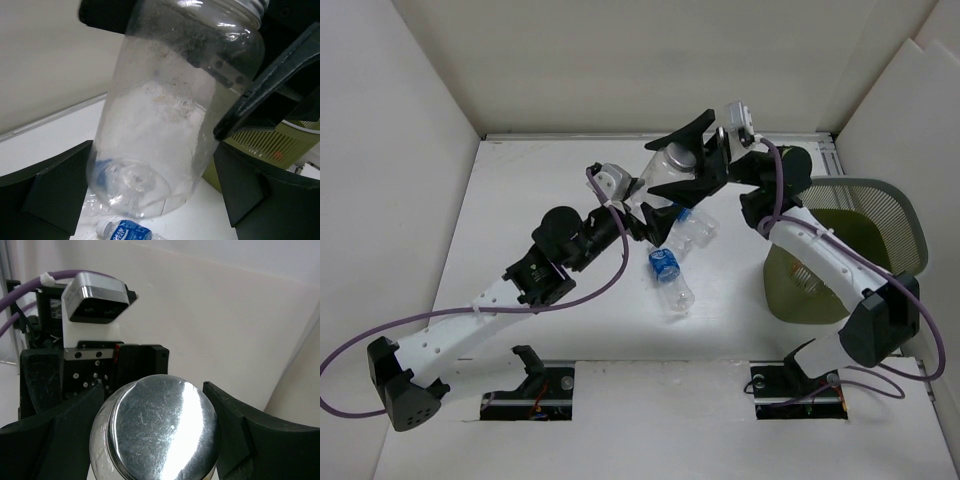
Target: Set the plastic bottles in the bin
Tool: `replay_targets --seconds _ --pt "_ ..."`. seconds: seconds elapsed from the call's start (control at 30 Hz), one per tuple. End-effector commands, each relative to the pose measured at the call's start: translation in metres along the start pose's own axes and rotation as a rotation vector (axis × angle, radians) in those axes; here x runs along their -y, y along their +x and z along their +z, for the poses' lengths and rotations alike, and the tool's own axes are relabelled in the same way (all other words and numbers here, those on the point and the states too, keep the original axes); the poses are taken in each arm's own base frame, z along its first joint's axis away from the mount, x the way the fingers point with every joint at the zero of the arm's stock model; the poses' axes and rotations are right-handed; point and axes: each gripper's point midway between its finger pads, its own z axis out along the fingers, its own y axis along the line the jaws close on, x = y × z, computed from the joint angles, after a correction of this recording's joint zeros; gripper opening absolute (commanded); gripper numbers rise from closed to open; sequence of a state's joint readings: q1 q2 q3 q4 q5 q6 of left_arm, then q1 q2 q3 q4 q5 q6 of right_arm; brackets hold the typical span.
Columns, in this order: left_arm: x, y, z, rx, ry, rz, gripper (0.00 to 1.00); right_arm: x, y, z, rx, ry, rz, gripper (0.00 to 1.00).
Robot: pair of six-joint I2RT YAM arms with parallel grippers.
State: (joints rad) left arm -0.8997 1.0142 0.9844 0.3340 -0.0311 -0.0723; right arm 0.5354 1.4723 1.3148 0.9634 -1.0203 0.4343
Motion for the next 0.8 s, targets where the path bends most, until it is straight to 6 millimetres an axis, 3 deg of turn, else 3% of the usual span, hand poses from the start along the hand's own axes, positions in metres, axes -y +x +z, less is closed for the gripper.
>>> replay_targets --seconds 0.0,0.13,0.17,0.23,0.27,0.33,0.37,0.4,0.43,0.47,0.57,0.6,0.73,0.77 --pt "-0.001 -0.048 -0.002 0.136 -0.035 -0.054 1.00 0.008 -0.032 -0.010 -0.005 0.054 -0.097 0.00" --pt "0.002 -0.043 -0.002 0.115 -0.024 -0.080 1.00 0.021 -0.057 -0.043 -0.047 0.152 -0.148 0.00" --pt "0.001 -0.036 -0.002 0.102 -0.026 -0.093 1.00 0.033 -0.064 -0.062 -0.072 0.206 -0.175 0.00" --pt "0.002 -0.025 -0.004 0.081 -0.016 -0.107 1.00 0.035 -0.079 -0.086 -0.104 0.284 -0.199 0.00" --pt "0.003 -0.025 -0.004 0.081 -0.016 -0.130 1.00 0.045 -0.087 -0.111 -0.134 0.358 -0.233 0.00" --pt "-0.003 -0.010 0.000 0.044 -0.055 -0.150 1.00 0.048 -0.086 -0.144 -0.185 0.447 -0.227 0.00" --pt "-0.013 -0.001 0.002 0.017 -0.114 -0.162 1.00 0.037 -0.095 -0.156 -0.206 0.483 -0.249 0.00" --pt "-0.026 0.018 0.010 -0.050 -0.208 -0.192 1.00 0.041 -0.103 -0.228 -0.297 0.726 -0.296 0.00" --pt "-0.026 0.018 0.010 -0.050 -0.209 -0.192 1.00 0.042 -0.093 -0.235 -0.300 0.738 -0.269 0.00" --pt "-0.031 0.035 0.019 -0.099 -0.245 -0.207 1.00 0.040 -0.092 -0.251 -0.316 0.806 -0.268 0.00" --pt "-0.046 0.050 0.028 -0.183 -0.370 -0.228 1.00 0.029 -0.079 -0.273 -0.325 0.905 -0.246 0.00" --pt "-0.058 0.068 0.036 -0.228 -0.436 -0.260 1.00 0.027 -0.079 -0.279 -0.337 0.931 -0.271 0.00" --pt "-0.087 0.096 0.036 -0.369 -0.599 -0.347 1.00 0.013 -0.082 -0.312 -0.380 1.114 -0.301 0.00" --pt "-0.090 0.105 0.035 -0.396 -0.612 -0.358 1.00 0.014 -0.078 -0.321 -0.384 1.157 -0.273 0.22"
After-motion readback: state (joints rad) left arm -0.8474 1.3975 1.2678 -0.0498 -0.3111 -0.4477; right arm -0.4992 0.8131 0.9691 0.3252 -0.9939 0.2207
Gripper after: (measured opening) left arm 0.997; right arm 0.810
